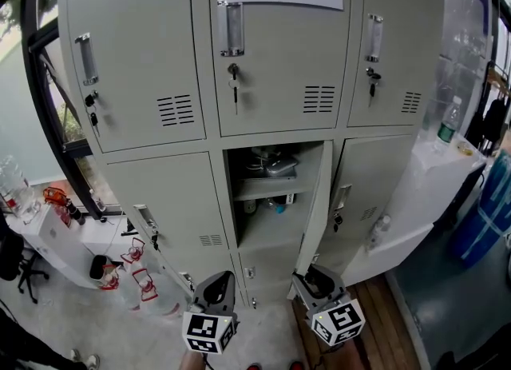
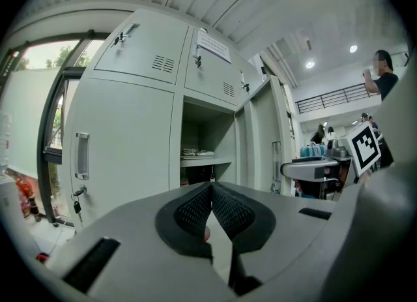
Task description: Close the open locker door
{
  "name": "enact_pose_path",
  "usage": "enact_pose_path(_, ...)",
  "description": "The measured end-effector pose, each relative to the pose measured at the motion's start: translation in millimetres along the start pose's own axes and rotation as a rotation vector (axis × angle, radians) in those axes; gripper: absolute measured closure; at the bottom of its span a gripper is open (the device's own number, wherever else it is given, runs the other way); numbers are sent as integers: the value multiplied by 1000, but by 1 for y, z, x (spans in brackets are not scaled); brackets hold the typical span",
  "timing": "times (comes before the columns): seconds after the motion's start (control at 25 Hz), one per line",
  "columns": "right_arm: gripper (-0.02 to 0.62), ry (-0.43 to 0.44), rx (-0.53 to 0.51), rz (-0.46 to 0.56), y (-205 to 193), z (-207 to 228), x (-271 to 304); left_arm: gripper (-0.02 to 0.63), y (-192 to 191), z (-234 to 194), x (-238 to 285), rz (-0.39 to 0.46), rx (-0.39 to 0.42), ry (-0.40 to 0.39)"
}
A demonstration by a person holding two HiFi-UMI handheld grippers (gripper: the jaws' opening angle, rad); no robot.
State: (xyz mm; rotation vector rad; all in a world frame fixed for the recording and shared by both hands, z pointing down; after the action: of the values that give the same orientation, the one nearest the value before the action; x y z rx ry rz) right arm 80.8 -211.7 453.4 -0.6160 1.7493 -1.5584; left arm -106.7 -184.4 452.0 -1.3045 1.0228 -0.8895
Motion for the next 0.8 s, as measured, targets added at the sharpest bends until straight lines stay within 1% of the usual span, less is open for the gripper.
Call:
enact_pose_path(0.28,451,-9,2,3,-4,-16,24,584,5,-29,-1,17,21,-4)
enact_pose_path(0.64,453,-46,-10,12,-9,-30,53,584,7,-66,-4,24,17,0)
enact_pose_path(0.8,453,-72,-11,12,-11,-34,62,584,6,-75,-4,19,11,-12)
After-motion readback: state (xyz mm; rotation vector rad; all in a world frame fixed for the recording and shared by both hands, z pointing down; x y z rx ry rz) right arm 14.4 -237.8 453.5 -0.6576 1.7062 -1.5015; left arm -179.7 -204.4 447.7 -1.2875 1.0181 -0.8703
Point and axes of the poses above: the fingertips, and each gripper's own axes: x forward along the fingers, z to its right, y out of its top, the point moved 3 cm from there along -x, backward along the fingers, and after that the axes turned 13 degrees about z, right-handed, at the moved point
